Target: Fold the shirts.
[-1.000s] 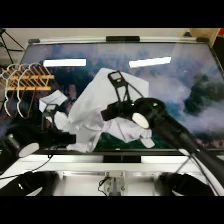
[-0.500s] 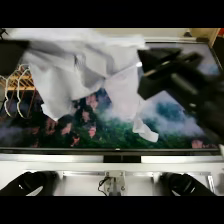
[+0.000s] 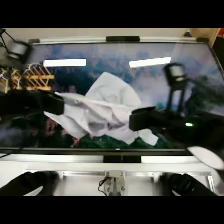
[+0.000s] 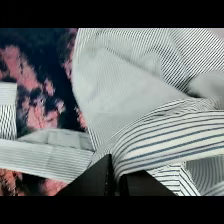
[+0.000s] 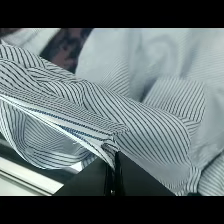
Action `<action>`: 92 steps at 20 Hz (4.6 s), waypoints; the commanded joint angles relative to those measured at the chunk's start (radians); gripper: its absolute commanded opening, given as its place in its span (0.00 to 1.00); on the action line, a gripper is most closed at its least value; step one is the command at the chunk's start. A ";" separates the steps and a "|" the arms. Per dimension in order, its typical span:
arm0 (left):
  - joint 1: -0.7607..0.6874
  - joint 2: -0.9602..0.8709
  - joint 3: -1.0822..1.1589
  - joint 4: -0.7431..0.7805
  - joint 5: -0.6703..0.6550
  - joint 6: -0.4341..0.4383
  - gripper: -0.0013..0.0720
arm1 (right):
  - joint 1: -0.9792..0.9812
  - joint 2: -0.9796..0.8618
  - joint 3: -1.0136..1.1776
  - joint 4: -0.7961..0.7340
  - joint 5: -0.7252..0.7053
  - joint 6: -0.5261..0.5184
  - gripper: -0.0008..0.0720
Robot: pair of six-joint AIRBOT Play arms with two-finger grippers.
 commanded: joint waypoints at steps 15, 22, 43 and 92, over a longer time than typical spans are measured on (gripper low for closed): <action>0.064 -0.201 0.013 -0.102 -0.230 -0.123 0.80 | 0.002 -0.230 -0.084 0.155 -0.283 -0.053 0.12; 0.254 -0.076 0.052 0.264 -0.306 0.077 0.81 | 0.001 -0.230 -0.083 0.154 -0.291 -0.121 0.12; 1.204 -0.689 0.110 -0.271 0.055 0.635 0.84 | 0.001 -0.230 -0.084 0.267 -0.294 -0.105 0.12; -0.108 -0.159 0.334 -0.210 -0.523 0.378 0.09 | -0.205 -0.228 0.193 -0.212 0.021 -0.197 0.12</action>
